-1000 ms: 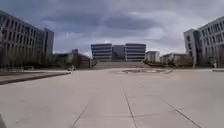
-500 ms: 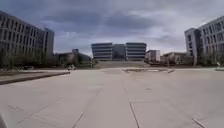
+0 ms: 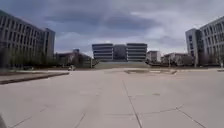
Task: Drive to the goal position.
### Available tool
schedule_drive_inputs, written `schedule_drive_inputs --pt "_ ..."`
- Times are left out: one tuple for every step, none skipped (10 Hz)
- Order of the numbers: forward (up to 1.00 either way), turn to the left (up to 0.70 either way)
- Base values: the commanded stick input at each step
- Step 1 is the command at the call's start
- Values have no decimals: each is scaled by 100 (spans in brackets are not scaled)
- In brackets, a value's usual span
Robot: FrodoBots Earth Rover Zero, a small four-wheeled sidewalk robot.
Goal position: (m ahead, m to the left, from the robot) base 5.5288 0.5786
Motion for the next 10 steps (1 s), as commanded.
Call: schedule_drive_inputs --pt "70 0" --pt "70 0" --pt "70 0" --pt "70 0" --pt "70 0" --pt "70 0" --pt "70 0" --pt "70 0" --pt "70 0" --pt "70 0"
